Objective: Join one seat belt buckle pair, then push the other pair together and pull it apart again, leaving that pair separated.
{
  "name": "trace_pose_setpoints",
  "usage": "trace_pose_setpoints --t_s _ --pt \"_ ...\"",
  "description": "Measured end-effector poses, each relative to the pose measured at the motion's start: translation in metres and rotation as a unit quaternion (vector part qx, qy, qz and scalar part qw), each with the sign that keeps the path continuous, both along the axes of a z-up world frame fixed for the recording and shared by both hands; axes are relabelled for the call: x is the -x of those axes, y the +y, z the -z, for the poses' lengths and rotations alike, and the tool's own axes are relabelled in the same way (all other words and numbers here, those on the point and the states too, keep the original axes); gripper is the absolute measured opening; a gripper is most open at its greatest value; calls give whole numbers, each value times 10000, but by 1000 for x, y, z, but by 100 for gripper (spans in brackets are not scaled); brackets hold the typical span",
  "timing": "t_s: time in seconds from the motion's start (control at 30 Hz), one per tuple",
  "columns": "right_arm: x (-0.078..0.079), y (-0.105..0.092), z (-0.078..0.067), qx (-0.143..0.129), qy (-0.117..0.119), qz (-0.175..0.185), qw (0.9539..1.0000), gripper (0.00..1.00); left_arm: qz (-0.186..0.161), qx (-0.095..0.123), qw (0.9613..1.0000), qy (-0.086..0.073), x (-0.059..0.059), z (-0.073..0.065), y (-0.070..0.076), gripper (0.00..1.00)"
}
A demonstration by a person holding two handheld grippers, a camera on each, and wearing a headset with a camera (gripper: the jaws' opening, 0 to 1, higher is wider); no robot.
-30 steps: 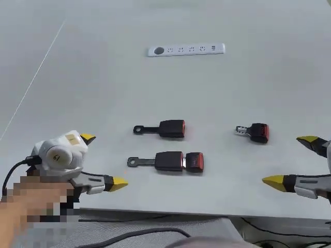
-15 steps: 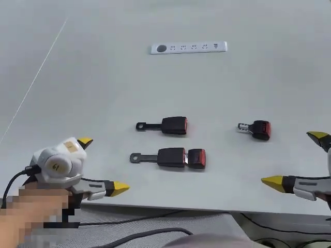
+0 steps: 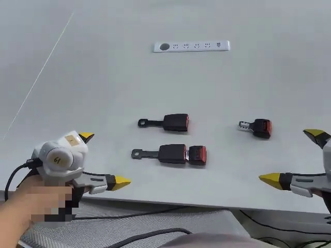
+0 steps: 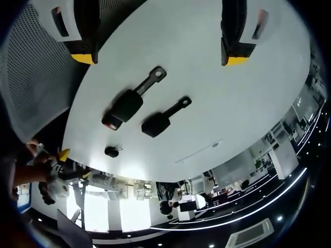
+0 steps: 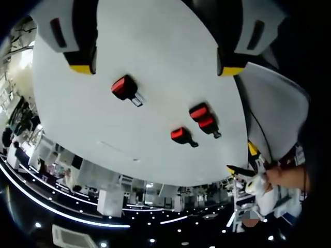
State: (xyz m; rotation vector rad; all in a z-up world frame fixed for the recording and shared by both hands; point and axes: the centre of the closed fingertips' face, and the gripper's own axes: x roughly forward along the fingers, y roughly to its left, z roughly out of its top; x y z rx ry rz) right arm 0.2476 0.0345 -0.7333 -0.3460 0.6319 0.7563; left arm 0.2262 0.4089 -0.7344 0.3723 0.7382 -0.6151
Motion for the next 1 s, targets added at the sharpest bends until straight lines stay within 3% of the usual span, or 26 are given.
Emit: trace_pose_setpoints --t_s 0.37,0.77,1.0 --pt "-3 -2 0 -5 35 -16 10000 96 -138 78 9998 -143 -2 -10 1 100" --pt "-3 4 2 26 75 -123 9999 96 -118 23 9999 -62 -3 -1 13 100" --pt "-5 2 4 82 97 -118 9998 96 -64 15 10000 -71 -10 -4 7 100"
